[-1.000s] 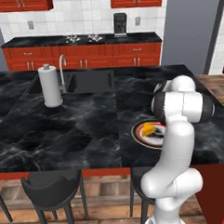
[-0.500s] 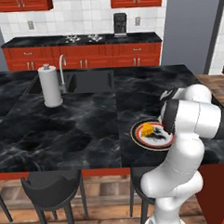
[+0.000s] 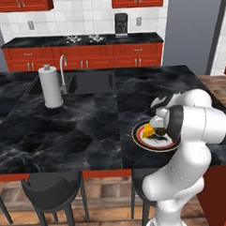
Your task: Take the cheese, steak, and avocado from the fridge and place them on the plate on the dining counter to create an appetizer plate.
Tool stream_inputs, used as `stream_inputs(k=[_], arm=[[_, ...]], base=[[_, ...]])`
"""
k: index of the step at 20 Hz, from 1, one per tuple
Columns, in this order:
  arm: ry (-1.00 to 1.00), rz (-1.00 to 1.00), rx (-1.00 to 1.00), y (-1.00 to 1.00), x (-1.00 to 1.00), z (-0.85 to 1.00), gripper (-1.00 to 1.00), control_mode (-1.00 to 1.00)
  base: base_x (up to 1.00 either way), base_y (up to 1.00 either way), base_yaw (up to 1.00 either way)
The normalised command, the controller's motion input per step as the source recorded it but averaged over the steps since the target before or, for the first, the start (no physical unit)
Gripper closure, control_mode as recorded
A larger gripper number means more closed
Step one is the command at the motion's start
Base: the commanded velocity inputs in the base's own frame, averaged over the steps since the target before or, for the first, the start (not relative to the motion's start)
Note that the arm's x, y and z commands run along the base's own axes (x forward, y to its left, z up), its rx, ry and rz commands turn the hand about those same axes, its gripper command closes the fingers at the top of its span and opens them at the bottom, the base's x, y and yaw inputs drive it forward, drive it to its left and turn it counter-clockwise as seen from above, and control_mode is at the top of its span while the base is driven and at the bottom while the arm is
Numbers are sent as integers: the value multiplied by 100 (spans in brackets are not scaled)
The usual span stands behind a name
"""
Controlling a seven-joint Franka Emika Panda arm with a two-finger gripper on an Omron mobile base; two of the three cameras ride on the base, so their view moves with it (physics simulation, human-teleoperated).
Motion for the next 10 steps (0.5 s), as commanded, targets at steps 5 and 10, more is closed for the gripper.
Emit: stream_inputs(k=[5, 10], arm=[[0, -3, 0, 0, -23, 25, -100, -100], [-7, -3, 0, 0, -45, 94, -100, -100]], base=[[0, 0, 0], [0, 0, 0]])
